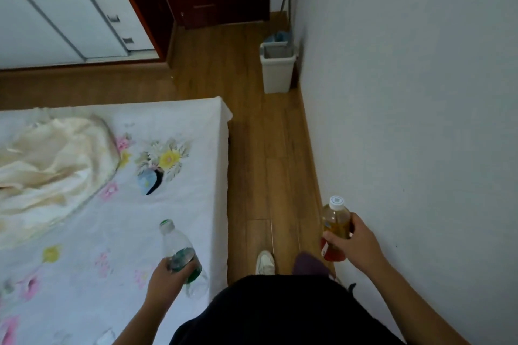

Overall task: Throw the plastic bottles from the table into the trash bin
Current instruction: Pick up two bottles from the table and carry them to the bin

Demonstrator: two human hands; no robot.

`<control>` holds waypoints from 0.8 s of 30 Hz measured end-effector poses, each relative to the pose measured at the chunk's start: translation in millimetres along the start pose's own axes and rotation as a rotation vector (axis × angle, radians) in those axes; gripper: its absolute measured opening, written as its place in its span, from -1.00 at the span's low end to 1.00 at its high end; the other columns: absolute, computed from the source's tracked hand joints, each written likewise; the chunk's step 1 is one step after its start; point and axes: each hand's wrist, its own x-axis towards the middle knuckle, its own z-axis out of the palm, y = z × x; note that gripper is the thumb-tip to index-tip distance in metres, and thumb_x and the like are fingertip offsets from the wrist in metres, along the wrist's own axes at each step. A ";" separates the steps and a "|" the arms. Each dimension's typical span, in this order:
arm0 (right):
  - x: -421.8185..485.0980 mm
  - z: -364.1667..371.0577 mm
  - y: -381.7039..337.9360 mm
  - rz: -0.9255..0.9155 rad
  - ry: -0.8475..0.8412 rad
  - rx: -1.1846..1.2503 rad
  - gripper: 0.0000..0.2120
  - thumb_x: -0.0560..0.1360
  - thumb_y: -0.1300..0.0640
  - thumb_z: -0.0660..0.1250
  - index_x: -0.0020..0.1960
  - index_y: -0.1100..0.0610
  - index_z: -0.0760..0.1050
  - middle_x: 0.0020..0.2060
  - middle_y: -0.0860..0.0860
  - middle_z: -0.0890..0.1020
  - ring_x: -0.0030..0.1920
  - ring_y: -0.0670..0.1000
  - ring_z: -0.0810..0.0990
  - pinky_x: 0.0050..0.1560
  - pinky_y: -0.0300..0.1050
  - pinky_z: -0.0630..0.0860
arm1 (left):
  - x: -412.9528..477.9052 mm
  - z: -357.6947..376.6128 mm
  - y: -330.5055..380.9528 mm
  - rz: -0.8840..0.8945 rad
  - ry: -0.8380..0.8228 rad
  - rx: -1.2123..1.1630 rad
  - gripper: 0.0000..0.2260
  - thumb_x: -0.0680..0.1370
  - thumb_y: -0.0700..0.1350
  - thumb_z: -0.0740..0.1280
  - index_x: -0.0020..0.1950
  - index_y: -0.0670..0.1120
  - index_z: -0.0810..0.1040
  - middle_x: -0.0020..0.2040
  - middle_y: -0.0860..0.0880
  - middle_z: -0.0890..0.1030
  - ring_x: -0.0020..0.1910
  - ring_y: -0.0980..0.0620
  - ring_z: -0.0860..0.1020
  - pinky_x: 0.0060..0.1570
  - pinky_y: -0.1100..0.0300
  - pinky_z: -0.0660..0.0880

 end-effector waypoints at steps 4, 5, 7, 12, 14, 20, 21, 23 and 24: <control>38.0 -12.8 -13.7 0.049 0.032 -0.032 -0.50 0.34 -0.02 0.57 0.20 0.00 0.46 -0.07 -0.09 0.59 -0.01 0.02 0.59 0.01 -0.04 0.50 | 49.1 4.1 88.2 0.124 -0.035 0.018 -0.29 0.19 0.31 0.43 0.20 -0.10 0.55 0.04 -0.09 0.68 0.00 -0.11 0.64 0.07 -0.05 0.57; 48.2 -15.9 -17.1 0.068 0.038 -0.034 -0.51 0.33 -0.01 0.58 0.17 -0.01 0.46 -0.08 -0.10 0.60 -0.02 0.02 0.61 0.01 -0.03 0.51 | 62.2 5.6 109.6 0.141 -0.041 0.019 -0.31 0.21 0.30 0.43 0.21 -0.08 0.55 0.06 -0.08 0.68 0.02 -0.10 0.64 0.09 -0.05 0.57; 74.5 -23.3 -24.6 0.103 0.045 -0.031 -0.52 0.32 0.00 0.59 0.14 -0.03 0.46 -0.09 -0.11 0.62 -0.02 0.03 0.63 0.05 0.02 0.55 | 88.9 9.3 154.4 0.181 -0.047 0.039 -0.31 0.23 0.31 0.44 0.24 -0.06 0.54 0.08 -0.05 0.67 0.03 -0.08 0.64 0.10 -0.06 0.57; 163.6 -39.5 -54.3 0.151 0.029 -0.047 -0.45 0.31 -0.01 0.59 0.22 0.02 0.47 0.01 -0.01 0.63 0.04 0.08 0.62 0.13 0.10 0.56 | 160.2 15.6 247.8 0.252 -0.021 0.048 -0.32 0.24 0.30 0.45 0.24 -0.05 0.54 0.07 -0.01 0.66 0.04 -0.04 0.63 0.06 0.02 0.56; 204.9 -44.7 -77.0 0.142 0.016 -0.049 -0.43 0.31 -0.03 0.59 0.24 0.02 0.47 0.04 0.01 0.64 0.05 0.08 0.63 0.13 0.11 0.56 | 187.9 14.9 275.6 0.235 -0.009 0.034 -0.31 0.23 0.30 0.46 0.24 -0.06 0.54 0.08 -0.03 0.67 0.04 -0.04 0.64 0.07 0.00 0.58; 335.5 -53.3 -184.2 0.026 -0.071 -0.035 -0.47 0.31 0.02 0.60 0.20 -0.01 0.48 -0.01 -0.03 0.63 0.05 0.08 0.64 0.09 0.03 0.55 | 248.5 12.9 327.5 0.109 0.043 -0.023 -0.23 0.12 0.36 0.42 0.18 -0.09 0.54 0.02 -0.06 0.67 -0.02 -0.08 0.65 0.06 -0.06 0.59; 356.3 -53.6 -207.2 -0.009 -0.093 -0.036 -0.48 0.32 0.01 0.60 0.19 -0.03 0.47 -0.02 -0.06 0.63 0.05 0.06 0.63 0.06 -0.01 0.54 | 257.3 11.8 334.0 0.092 0.054 -0.040 -0.24 0.13 0.35 0.42 0.17 -0.09 0.55 0.01 -0.06 0.68 -0.03 -0.06 0.66 0.05 -0.06 0.59; 394.1 -53.6 -250.7 -0.064 -0.138 -0.048 -0.49 0.32 -0.02 0.58 0.20 -0.05 0.46 -0.02 -0.10 0.61 0.06 0.03 0.62 0.02 -0.06 0.50 | 274.5 7.8 344.3 0.055 0.068 -0.058 -0.29 0.15 0.33 0.43 0.15 -0.09 0.57 -0.02 -0.05 0.70 -0.07 -0.03 0.66 0.00 -0.05 0.60; 412.8 -52.6 -272.4 -0.094 -0.157 -0.057 -0.47 0.32 -0.04 0.58 0.22 -0.03 0.47 0.00 -0.09 0.61 0.07 0.02 0.61 0.02 -0.07 0.49 | 283.0 4.6 349.8 0.040 0.075 -0.065 -0.32 0.16 0.33 0.44 0.13 -0.08 0.59 -0.04 -0.04 0.70 -0.08 -0.02 0.66 -0.02 -0.04 0.60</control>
